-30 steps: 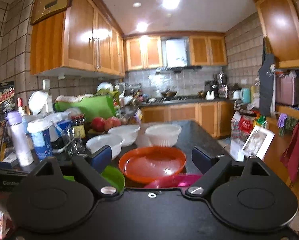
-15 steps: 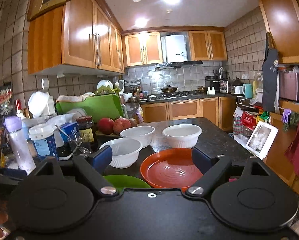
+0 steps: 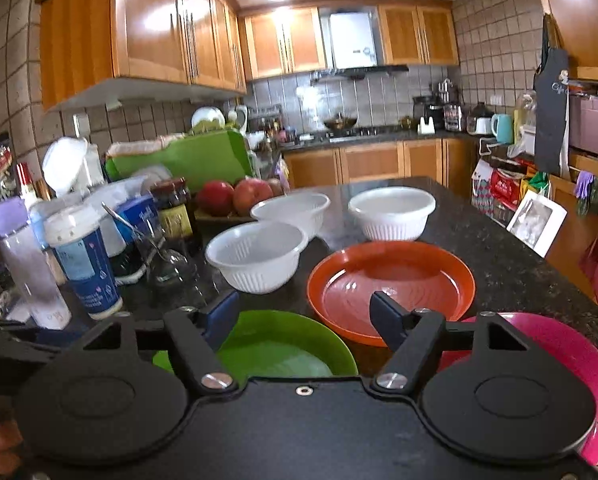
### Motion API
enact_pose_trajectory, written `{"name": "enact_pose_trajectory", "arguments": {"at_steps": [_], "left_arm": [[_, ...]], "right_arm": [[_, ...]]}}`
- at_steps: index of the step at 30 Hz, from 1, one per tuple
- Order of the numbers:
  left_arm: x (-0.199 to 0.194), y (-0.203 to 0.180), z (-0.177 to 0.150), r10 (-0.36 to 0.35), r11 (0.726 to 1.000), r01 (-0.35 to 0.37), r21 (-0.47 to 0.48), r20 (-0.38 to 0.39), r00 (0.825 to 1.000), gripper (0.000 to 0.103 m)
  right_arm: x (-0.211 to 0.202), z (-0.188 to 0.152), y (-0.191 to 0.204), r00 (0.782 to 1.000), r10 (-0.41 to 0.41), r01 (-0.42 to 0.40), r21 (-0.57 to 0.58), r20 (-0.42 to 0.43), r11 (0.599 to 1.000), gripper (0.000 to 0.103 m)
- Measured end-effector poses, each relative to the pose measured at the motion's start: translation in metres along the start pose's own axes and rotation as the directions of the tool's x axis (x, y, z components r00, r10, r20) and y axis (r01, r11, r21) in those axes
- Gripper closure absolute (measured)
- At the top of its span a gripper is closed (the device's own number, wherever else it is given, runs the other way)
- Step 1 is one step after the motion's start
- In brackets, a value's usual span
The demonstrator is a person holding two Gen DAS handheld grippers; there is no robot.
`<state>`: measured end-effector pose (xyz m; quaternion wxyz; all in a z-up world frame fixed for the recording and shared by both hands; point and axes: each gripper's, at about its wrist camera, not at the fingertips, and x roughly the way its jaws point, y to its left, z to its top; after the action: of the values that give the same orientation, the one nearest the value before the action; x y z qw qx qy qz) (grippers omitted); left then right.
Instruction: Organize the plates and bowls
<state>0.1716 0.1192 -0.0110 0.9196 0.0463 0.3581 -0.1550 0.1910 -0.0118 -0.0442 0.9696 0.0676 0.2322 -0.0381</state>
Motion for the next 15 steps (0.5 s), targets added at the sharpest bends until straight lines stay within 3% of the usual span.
{"name": "enact_pose_trajectory", "arguments": {"at_steps": [8,12,15], "left_arm": [[0.014,-0.001,0.011,0.046,0.998,-0.047,-0.029,-0.049,0.998,0.027],[0.019,-0.006,0.017,0.06,0.997,-0.063,-0.042,-0.069,0.996,0.027],[0.026,-0.011,0.02,0.065,0.997,-0.068,-0.024,-0.101,0.993,0.035]], "right_arm": [[0.026,0.015,-0.026,0.998,0.061,-0.061,-0.002,-0.022,0.998,0.031],[0.041,0.025,-0.036,0.99,0.107,-0.108,-0.005,-0.087,0.994,0.031],[0.05,0.028,-0.041,0.98,0.152,-0.154,-0.004,-0.129,0.988,0.032]]}}
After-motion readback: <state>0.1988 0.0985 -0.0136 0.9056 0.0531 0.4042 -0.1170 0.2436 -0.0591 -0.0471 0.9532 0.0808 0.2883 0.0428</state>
